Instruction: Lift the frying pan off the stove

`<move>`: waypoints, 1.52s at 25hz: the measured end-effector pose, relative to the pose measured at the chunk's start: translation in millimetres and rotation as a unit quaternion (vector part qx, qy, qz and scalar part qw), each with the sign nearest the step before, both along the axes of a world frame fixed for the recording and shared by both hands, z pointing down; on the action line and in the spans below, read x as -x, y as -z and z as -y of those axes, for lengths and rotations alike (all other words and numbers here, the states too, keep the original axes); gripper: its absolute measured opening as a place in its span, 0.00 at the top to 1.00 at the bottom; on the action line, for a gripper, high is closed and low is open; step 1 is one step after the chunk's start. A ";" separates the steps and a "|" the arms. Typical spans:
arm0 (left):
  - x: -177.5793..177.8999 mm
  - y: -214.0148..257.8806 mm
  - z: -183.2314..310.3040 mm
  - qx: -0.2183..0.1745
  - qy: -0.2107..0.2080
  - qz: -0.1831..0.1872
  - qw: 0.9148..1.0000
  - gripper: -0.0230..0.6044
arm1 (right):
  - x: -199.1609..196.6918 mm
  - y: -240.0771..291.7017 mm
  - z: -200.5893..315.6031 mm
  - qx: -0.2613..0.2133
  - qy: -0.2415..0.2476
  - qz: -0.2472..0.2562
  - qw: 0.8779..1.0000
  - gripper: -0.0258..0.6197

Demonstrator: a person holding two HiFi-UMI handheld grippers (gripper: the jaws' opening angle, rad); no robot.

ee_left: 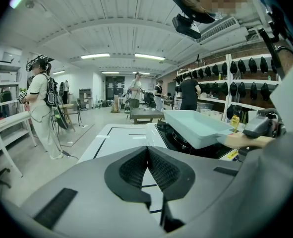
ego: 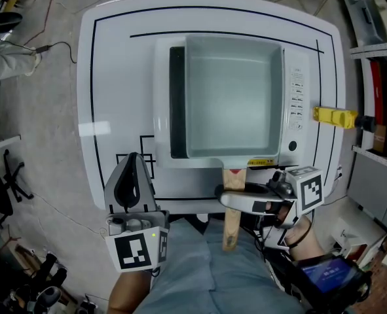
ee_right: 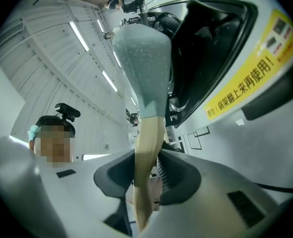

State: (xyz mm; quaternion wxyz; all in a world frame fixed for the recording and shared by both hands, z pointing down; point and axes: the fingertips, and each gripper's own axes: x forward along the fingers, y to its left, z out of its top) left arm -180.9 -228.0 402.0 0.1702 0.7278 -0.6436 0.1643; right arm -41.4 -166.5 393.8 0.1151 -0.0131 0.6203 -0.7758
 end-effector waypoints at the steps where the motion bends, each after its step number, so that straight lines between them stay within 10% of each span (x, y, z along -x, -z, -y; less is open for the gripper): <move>1: 0.1 0.2 -0.4 0.000 0.000 0.000 1.000 0.94 | 0.0 0.3 0.2 0.003 0.000 0.000 1.000 0.75; 38: -3.1 16.3 -10.9 -0.018 -0.003 -0.003 1.000 0.94 | 0.4 8.6 -9.3 -0.041 0.015 -0.080 0.996 0.77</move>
